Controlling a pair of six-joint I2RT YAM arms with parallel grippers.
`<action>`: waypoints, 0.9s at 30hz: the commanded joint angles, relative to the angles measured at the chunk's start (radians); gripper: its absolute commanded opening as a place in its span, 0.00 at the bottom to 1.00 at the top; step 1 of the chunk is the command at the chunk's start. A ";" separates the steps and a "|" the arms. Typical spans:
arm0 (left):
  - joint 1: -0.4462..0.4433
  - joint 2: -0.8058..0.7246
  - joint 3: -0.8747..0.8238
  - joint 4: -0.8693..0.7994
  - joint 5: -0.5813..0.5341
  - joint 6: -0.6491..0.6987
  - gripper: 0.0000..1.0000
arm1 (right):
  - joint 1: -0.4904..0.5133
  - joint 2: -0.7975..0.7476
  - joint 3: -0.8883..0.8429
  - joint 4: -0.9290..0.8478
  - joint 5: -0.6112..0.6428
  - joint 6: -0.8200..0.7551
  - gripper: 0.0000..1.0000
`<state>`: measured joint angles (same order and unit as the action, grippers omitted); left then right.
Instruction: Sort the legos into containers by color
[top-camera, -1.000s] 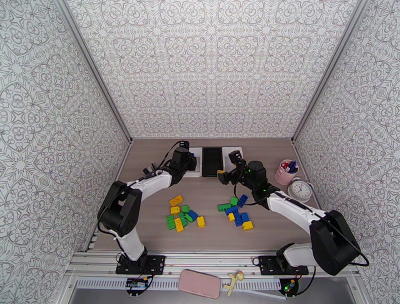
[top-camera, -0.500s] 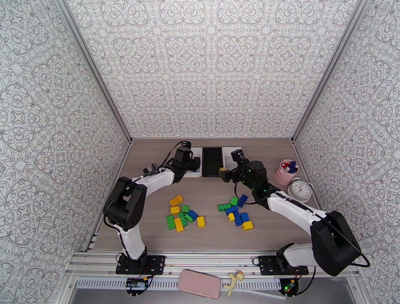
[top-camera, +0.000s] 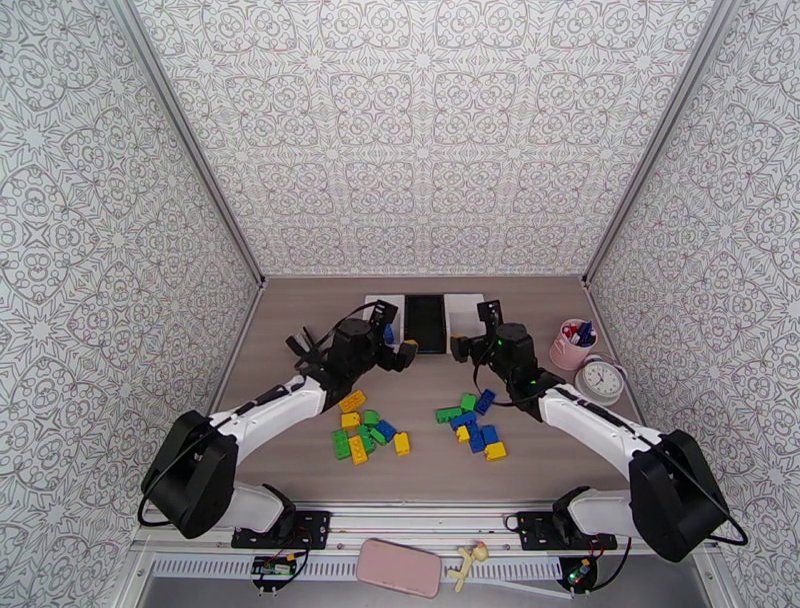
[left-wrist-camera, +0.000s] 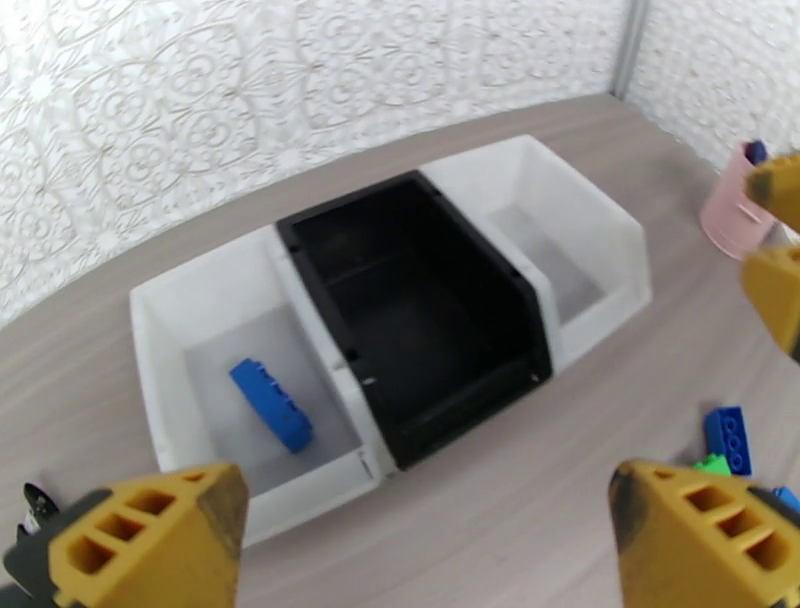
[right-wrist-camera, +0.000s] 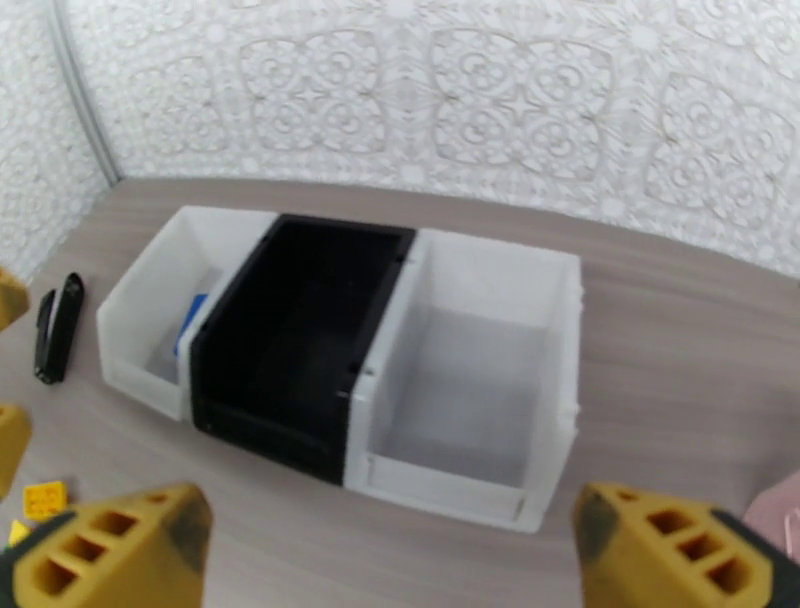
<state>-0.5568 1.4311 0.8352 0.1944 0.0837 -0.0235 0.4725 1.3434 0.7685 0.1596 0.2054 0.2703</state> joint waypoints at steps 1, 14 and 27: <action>-0.007 -0.027 -0.044 0.075 0.155 0.080 1.00 | 0.005 -0.012 0.004 -0.131 0.175 0.220 0.99; -0.030 -0.037 -0.066 0.121 0.322 0.197 1.00 | 0.009 0.116 0.085 -0.537 0.046 0.567 0.90; -0.028 -0.057 -0.083 0.115 0.378 0.221 1.00 | 0.030 0.269 0.116 -0.635 -0.086 0.752 0.75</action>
<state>-0.5827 1.4029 0.7662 0.2966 0.4240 0.1707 0.4938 1.5978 0.8581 -0.4324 0.1585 0.9524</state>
